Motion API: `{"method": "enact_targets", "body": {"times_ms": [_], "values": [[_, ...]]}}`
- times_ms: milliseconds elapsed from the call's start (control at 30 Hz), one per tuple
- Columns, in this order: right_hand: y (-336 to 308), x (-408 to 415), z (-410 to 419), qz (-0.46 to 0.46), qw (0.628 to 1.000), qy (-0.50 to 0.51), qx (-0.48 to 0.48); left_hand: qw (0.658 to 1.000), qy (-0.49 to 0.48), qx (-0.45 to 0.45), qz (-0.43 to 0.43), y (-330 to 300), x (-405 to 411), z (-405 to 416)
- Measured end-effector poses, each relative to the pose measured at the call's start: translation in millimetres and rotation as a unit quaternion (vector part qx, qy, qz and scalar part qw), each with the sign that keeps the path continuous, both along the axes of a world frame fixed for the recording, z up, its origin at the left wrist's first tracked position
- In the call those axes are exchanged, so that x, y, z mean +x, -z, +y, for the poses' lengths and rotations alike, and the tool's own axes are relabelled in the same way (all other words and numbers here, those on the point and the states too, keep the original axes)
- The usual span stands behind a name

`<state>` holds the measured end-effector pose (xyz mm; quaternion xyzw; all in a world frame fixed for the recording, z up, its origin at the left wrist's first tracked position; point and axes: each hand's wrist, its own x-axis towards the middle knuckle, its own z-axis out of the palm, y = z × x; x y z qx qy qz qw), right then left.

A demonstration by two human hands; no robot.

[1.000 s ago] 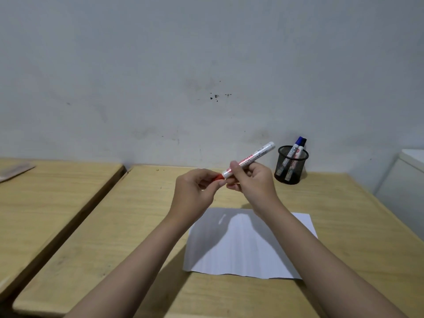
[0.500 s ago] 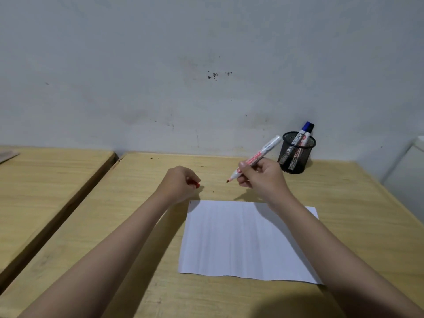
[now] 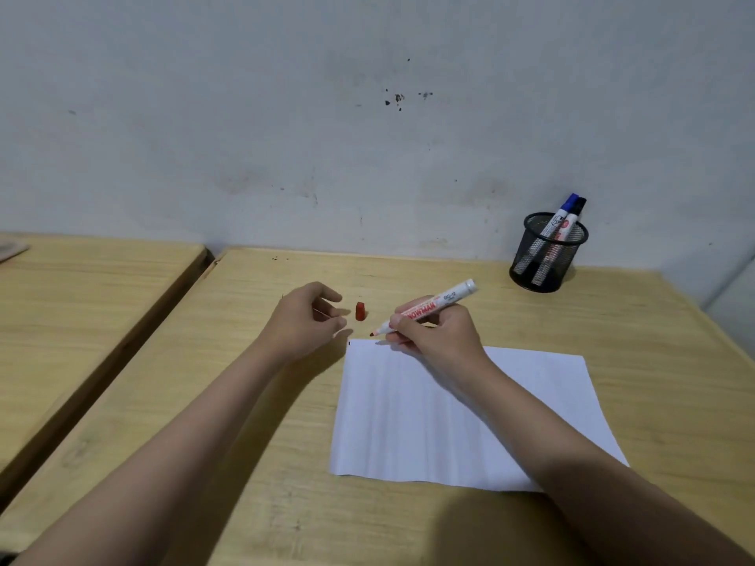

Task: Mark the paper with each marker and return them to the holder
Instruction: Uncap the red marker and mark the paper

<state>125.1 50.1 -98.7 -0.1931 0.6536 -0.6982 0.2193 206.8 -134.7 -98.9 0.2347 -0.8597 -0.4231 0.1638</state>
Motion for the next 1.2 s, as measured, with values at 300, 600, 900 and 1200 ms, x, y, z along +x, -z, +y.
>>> {"method": "enact_targets", "body": {"times_ms": [300,600,900,1200], "values": [[24.9,14.6,-12.6,0.019,0.999,0.029,0.011,0.988,0.089,-0.102,-0.072,4.6,30.3,8.8],[30.6,17.7,-13.5,0.058,0.994,0.062,0.069,0.987,0.09,-0.11,-0.072,6.4,27.7,1.9],[32.2,18.8,-14.2,0.08,0.991,0.059,0.088,0.987,0.097,-0.098,-0.079,9.2,22.7,-4.2],[30.4,18.5,-14.4,0.081,0.991,0.051,0.096,0.986,0.1,-0.098,-0.086,9.9,21.5,-5.9]]}}
